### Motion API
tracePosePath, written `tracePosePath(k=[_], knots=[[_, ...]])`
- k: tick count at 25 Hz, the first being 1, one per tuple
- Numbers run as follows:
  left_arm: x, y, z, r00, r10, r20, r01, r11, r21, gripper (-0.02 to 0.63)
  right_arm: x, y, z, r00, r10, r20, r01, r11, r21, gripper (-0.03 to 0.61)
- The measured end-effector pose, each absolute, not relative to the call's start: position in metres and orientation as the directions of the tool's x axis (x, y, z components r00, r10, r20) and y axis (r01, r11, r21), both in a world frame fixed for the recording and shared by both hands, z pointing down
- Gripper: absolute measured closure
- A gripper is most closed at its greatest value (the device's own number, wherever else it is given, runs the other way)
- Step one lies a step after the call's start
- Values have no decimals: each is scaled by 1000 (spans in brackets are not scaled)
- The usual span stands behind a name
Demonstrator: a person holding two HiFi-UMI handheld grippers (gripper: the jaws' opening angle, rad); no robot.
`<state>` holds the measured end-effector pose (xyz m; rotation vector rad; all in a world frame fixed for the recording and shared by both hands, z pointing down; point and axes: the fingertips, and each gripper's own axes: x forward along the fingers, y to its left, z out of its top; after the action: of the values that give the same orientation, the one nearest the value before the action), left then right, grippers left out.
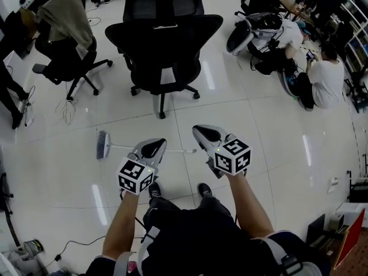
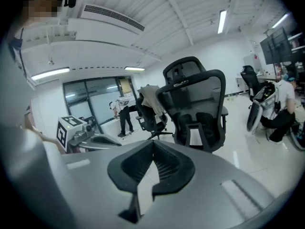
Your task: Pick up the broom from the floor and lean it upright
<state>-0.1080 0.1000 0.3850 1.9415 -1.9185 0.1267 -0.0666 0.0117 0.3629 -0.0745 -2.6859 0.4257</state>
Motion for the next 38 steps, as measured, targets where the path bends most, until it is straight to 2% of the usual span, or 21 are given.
tracePosePath(k=[5, 10, 15, 18, 22, 30, 32, 38], knots=[[-117, 71, 420, 285, -890, 357, -950, -211, 231, 614, -65, 2, 380, -898, -47, 437, -190, 938, -290, 572], [-85, 29, 485, 490, -773, 403, -871, -411, 269, 614, -14, -17, 426, -834, -204, 512, -391, 874, -288, 572], [-50, -11, 574, 598, -632, 493, -798, -532, 285, 614, 37, -71, 470, -775, -338, 534, -535, 801, -270, 572], [-31, -24, 631, 612, -558, 560, -766, -593, 247, 614, 65, -91, 501, -750, -380, 541, -583, 766, -271, 572], [-24, -45, 716, 573, -520, 633, -766, -615, 188, 614, 92, -117, 542, -731, -423, 536, -616, 747, -250, 572], [-2, -60, 886, 570, -393, 721, -724, -655, 216, 610, 133, -136, 641, -696, -507, 508, -667, 720, -194, 572], [4, -58, 927, 568, -362, 739, -717, -659, 228, 558, 143, -137, 669, -687, -521, 507, -676, 715, -181, 572], [11, -65, 1030, 537, -322, 779, -714, -665, 218, 543, 157, -149, 730, -712, -529, 461, -662, 726, -189, 572]])
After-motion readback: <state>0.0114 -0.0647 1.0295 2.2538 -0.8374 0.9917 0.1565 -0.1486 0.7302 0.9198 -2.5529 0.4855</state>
